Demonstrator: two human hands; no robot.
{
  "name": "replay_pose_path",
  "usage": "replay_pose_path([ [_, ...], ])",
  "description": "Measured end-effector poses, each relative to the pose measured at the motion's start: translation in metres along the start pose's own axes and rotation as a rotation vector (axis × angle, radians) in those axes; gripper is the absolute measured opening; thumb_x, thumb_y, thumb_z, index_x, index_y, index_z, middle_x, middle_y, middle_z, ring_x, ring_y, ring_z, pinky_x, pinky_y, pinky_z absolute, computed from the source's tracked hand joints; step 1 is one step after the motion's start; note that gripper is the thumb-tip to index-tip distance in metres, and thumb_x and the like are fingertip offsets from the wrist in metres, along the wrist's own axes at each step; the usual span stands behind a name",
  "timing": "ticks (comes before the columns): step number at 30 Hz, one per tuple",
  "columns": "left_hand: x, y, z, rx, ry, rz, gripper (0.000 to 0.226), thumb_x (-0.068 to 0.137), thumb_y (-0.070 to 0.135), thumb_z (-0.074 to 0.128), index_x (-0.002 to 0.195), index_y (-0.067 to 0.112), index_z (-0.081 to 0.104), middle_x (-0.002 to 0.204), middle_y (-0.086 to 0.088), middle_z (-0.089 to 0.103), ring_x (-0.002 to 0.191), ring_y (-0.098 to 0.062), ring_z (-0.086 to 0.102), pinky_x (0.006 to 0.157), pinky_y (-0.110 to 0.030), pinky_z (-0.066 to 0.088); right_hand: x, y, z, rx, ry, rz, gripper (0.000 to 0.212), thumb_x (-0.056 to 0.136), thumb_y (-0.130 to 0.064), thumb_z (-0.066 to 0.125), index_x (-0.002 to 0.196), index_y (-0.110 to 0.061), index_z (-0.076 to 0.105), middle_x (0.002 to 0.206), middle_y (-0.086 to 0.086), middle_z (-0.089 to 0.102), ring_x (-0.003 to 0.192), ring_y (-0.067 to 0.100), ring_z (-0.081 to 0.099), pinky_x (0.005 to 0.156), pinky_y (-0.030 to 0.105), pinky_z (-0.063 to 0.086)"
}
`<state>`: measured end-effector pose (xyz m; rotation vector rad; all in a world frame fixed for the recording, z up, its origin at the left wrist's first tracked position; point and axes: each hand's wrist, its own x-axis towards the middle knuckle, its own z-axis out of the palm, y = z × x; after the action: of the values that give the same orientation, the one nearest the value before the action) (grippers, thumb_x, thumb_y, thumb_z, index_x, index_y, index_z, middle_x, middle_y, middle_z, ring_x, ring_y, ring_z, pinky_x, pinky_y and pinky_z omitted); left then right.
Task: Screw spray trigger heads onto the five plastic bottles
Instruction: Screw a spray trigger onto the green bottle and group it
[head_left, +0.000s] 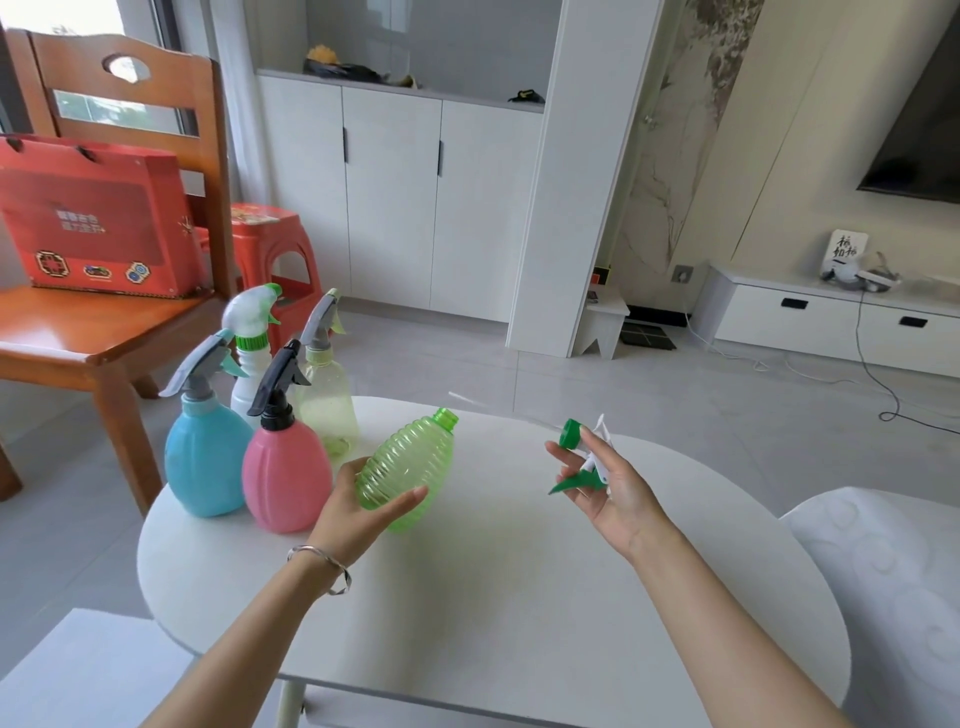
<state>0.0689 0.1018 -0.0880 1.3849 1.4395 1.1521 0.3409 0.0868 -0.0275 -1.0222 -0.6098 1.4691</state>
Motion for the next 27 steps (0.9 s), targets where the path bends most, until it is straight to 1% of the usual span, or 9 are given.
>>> replay_pose_path([
  [2,0.000,0.000,0.001,-0.018,0.013,0.002,0.070,0.068,0.035,0.079,0.123,0.017,0.041,0.098,0.017,0.055,0.086,0.007,0.054,0.061,-0.008,0.043,-0.001,-0.001,0.000,-0.006,-0.008,0.014,0.021,0.086,-0.025,0.065,0.104,-0.016,0.062,0.098,0.014,0.073,0.052,0.012,0.061,0.065,0.022,0.057],
  [4,0.000,0.000,0.002,-0.042,0.019,0.002,0.073,0.067,0.037,0.079,0.125,0.016,0.041,0.101,0.012,0.058,0.090,0.000,0.057,0.068,-0.013,0.044,-0.002,-0.001,0.000,-0.010,-0.008,0.023,0.021,0.085,-0.026,0.066,0.103,-0.016,0.062,0.097,0.015,0.073,0.051,0.012,0.059,0.065,0.023,0.057],
  [6,0.000,0.000,0.001,-0.055,0.025,0.006,0.077,0.065,0.040,0.080,0.127,0.015,0.041,0.109,0.004,0.059,0.098,-0.011,0.059,0.078,-0.021,0.044,-0.002,-0.001,0.001,-0.027,-0.003,0.022,0.023,0.084,-0.026,0.066,0.103,-0.015,0.062,0.101,0.015,0.071,0.052,0.011,0.060,0.071,0.026,0.056],
  [9,0.001,0.000,0.000,-0.079,0.020,0.009,0.081,0.063,0.044,0.081,0.128,0.016,0.041,0.116,0.001,0.059,0.107,-0.017,0.058,0.086,-0.025,0.044,-0.002,-0.002,0.001,-0.042,0.007,0.020,0.025,0.083,-0.028,0.067,0.104,-0.016,0.063,0.100,0.014,0.072,0.053,0.011,0.061,0.077,0.028,0.054],
  [13,0.000,0.001,-0.002,-0.064,0.025,0.027,0.087,0.055,0.044,0.085,0.126,0.018,0.042,0.112,0.003,0.058,0.106,-0.017,0.059,0.077,-0.016,0.045,-0.002,-0.005,-0.002,-0.099,0.000,0.034,0.031,0.081,-0.029,0.069,0.108,-0.016,0.063,0.099,0.014,0.074,0.051,0.014,0.058,0.069,0.026,0.057],
  [15,0.001,0.000,-0.003,-0.002,0.030,0.039,0.093,0.050,0.043,0.088,0.127,0.018,0.042,0.118,-0.001,0.052,0.109,-0.019,0.054,0.089,-0.023,0.045,-0.002,-0.008,-0.005,-0.132,-0.002,0.034,0.033,0.079,-0.029,0.070,0.108,-0.016,0.063,0.098,0.015,0.074,0.052,0.014,0.059,0.068,0.026,0.057],
  [17,0.001,0.000,-0.007,0.055,0.035,0.052,0.093,0.050,0.042,0.086,0.130,0.019,0.042,0.123,-0.004,0.045,0.112,-0.017,0.047,0.099,-0.028,0.038,-0.001,-0.011,-0.009,-0.174,0.009,0.023,0.032,0.078,-0.029,0.071,0.107,-0.016,0.063,0.095,0.014,0.075,0.053,0.014,0.059,0.066,0.025,0.057],
  [24,-0.003,0.003,-0.009,0.104,-0.081,0.066,0.103,0.037,0.057,0.077,0.129,0.027,0.043,0.127,0.001,0.043,0.113,-0.011,0.043,0.095,-0.022,0.032,0.001,-0.016,-0.026,-0.223,0.107,-0.025,0.039,0.068,-0.031,0.078,0.101,-0.014,0.069,0.096,0.005,0.072,0.052,0.012,0.058,0.059,0.022,0.055],
  [27,-0.003,0.003,-0.008,0.099,-0.148,0.082,0.095,0.046,0.045,0.087,0.129,0.029,0.044,0.128,0.005,0.044,0.120,-0.010,0.042,0.097,-0.022,0.030,0.002,-0.020,-0.030,-0.252,0.121,-0.033,0.041,0.063,-0.029,0.081,0.099,-0.013,0.070,0.091,0.004,0.068,0.051,0.012,0.055,0.057,0.021,0.054],
])
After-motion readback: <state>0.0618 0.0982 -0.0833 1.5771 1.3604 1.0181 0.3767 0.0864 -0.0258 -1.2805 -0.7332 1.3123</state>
